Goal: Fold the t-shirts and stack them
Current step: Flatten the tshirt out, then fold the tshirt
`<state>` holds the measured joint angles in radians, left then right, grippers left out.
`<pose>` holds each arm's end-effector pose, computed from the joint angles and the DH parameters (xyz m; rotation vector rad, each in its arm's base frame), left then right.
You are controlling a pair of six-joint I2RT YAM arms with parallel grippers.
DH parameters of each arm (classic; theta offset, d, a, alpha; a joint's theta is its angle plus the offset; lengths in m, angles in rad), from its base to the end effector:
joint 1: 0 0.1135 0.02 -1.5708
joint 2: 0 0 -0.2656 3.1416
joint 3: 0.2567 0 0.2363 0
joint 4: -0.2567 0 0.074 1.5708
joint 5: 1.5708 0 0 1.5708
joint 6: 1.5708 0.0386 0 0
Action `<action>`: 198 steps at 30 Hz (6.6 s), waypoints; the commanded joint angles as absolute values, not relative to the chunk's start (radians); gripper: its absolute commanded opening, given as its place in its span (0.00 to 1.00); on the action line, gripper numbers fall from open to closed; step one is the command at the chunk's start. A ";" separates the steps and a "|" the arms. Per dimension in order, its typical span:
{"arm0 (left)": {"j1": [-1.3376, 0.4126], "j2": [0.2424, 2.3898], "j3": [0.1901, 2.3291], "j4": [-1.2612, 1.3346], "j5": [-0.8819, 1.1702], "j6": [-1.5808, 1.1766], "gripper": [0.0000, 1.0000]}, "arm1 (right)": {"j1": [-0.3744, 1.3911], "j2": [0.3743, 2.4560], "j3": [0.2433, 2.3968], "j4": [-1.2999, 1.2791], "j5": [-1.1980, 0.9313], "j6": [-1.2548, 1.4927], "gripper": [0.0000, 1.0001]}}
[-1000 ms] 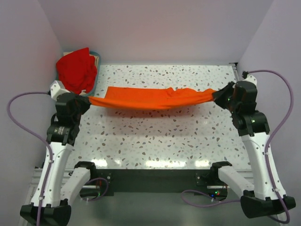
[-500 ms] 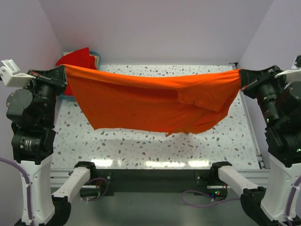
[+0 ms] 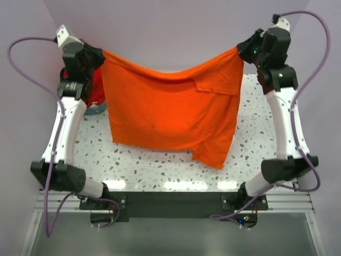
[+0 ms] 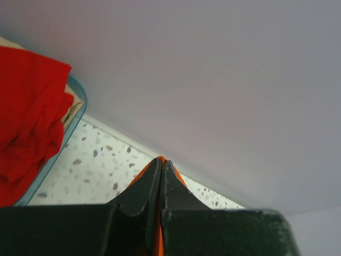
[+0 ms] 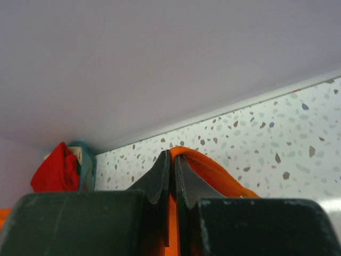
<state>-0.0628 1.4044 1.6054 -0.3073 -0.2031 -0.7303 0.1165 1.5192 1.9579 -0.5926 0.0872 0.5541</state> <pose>0.2991 -0.0110 0.4680 -0.6981 1.5421 -0.4269 0.2972 0.0314 0.5129 0.4415 1.6855 0.4192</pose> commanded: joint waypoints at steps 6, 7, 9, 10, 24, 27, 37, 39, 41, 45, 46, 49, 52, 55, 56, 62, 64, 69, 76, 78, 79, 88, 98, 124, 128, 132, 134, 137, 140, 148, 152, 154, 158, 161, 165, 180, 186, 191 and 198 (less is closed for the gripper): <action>-0.008 1.807 2.130 -0.136 -0.146 -0.704 0.00 | 0.106 1.854 2.468 -0.416 0.097 0.514 0.00; -0.005 1.827 2.161 -0.138 -0.143 -0.700 0.00 | 0.101 1.867 2.502 -0.413 0.101 0.515 0.00; -0.002 1.856 2.195 -0.141 -0.143 -0.695 0.00 | 0.095 1.876 2.491 -0.399 0.095 0.522 0.00; 0.000 1.858 2.188 -0.143 -0.143 -0.695 0.00 | 0.091 1.868 2.441 -0.393 0.092 0.523 0.00; 0.000 1.450 1.208 -0.025 -0.129 -0.767 0.00 | 0.031 1.470 1.476 -0.423 0.034 0.535 0.00; 0.000 1.437 1.039 -0.018 -0.120 -0.784 0.00 | 0.026 1.476 1.335 -0.449 0.040 0.517 0.02; 0.000 1.471 0.694 0.017 -0.043 -0.859 0.24 | 0.026 1.514 1.061 -0.427 0.003 0.544 0.56; 0.000 1.410 0.637 0.012 -0.054 -0.888 0.31 | 0.029 1.441 0.996 -0.407 -0.020 0.558 0.57; 0.000 1.365 0.576 -0.044 -0.106 -0.897 0.39 | 0.035 1.390 0.905 -0.403 -0.031 0.566 0.57; 0.000 1.263 0.520 -0.110 -0.204 -0.914 0.48 | 0.046 1.276 0.764 -0.403 -0.049 0.578 0.57; 0.000 1.253 0.515 -0.112 -0.224 -0.914 0.49 | 0.051 1.241 0.720 -0.400 -0.058 0.587 0.57; 0.000 1.253 0.520 -0.104 -0.224 -0.917 0.50 | 0.084 1.189 0.658 -0.388 -0.054 0.618 0.57; 0.000 1.288 0.554 -0.092 -0.213 -0.919 0.50 | 0.159 1.174 0.629 -0.387 -0.011 0.641 0.57; 0.000 1.342 0.594 -0.086 -0.224 -0.910 0.50 | 0.236 1.166 0.603 -0.384 0.034 0.670 0.57; 0.000 1.357 0.613 -0.090 -0.225 -0.905 0.49 | 0.242 1.161 0.595 -0.382 0.037 0.678 0.57; 0.000 1.426 0.641 -0.064 -0.224 -0.907 0.49 | 0.249 1.111 0.543 -0.388 0.064 0.692 0.57; 0.000 1.436 0.650 -0.064 -0.222 -0.910 0.48 | 0.256 1.097 0.531 -0.391 0.060 0.699 0.57; 0.000 1.462 0.673 -0.064 -0.226 -0.910 0.42 | 0.291 1.120 0.523 -0.383 0.066 0.712 0.57; -0.006 1.500 0.686 -0.066 -0.241 -0.908 0.40 | 0.411 1.180 0.540 -0.388 0.164 0.750 0.56; -0.008 1.506 0.686 -0.064 -0.244 -0.910 0.40 | 0.442 1.199 0.546 -0.383 0.181 0.761 0.56; -0.012 1.514 0.689 -0.066 -0.245 -0.910 0.40 | 0.448 1.219 0.548 -0.380 0.192 0.764 0.56; -0.018 1.551 0.703 -0.075 -0.262 -0.908 0.25 | 0.472 1.256 0.537 -0.351 0.201 0.784 0.29; -0.026 1.488 0.657 -0.081 -0.264 -0.917 0.00 | 0.472 1.128 0.560 -0.454 0.195 0.767 0.00; -0.026 1.038 0.455 -0.235 -0.281 -0.914 0.00 | 0.472 0.693 0.547 -0.756 0.118 0.770 0.00; -0.026 1.138 0.561 -0.232 -0.264 -0.888 0.00 | 0.472 0.863 0.690 -0.706 0.170 0.688 0.00; -0.026 1.273 0.684 -0.226 -0.262 -0.873 0.00 | 0.472 1.027 0.827 -0.673 0.241 0.628 0.00; -0.026 1.310 0.722 -0.222 -0.262 -0.865 0.00 | 0.471 1.121 0.900 -0.649 0.258 0.597 0.00; -0.026 1.390 0.801 -0.218 -0.258 -0.854 0.00 | 0.463 1.253 0.998 -0.634 0.273 0.565 0.00; -0.026 1.474 0.880 -0.224 -0.258 -0.842 0.00 | 0.436 1.328 1.070 -0.603 0.259 0.543 0.00; -0.026 1.641 1.020 -0.219 -0.247 -0.836 0.00 | 0.324 1.502 1.201 -0.548 0.152 0.515 0.00; -0.026 1.677 1.072 -0.219 -0.245 -0.833 0.00 | 0.307 1.551 1.256 -0.541 0.138 0.500 0.00; -0.025 1.697 1.094 -0.224 -0.247 -0.827 0.00 | 0.301 1.572 1.276 -0.538 0.135 0.499 0.00; -0.025 1.727 1.144 -0.235 -0.250 -0.821 0.00 | 0.284 1.588 1.285 -0.523 0.127 0.502 0.00; -0.023 1.749 1.167 -0.242 -0.256 -0.818 0.00 | 0.267 1.597 1.295 -0.514 0.121 0.502 0.00; -0.018 1.762 1.175 -0.239 -0.258 -0.818 0.00 | 0.239 1.601 1.299 -0.494 0.106 0.503 0.00; -0.015 1.816 1.229 -0.227 -0.256 -0.824 0.00 | 0.157 1.657 1.344 -0.446 0.041 0.511 0.00; -0.012 1.825 1.249 -0.224 -0.256 -0.824 0.00 | 0.144 1.686 1.381 -0.449 0.029 0.502 0.00; -0.011 1.853 1.273 -0.230 -0.252 -0.819 0.00 | 0.144 1.716 1.407 -0.446 0.014 0.499 0.00; -0.009 1.878 1.276 -0.222 -0.244 -0.825 0.00 | 0.143 1.764 1.445 -0.456 0.009 0.483 0.00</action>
<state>-0.0196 1.8675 1.2381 -0.2523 -0.2386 -0.8436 0.1474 1.7523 1.3880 -0.4808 0.0254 0.5068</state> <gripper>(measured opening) 0.015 0.010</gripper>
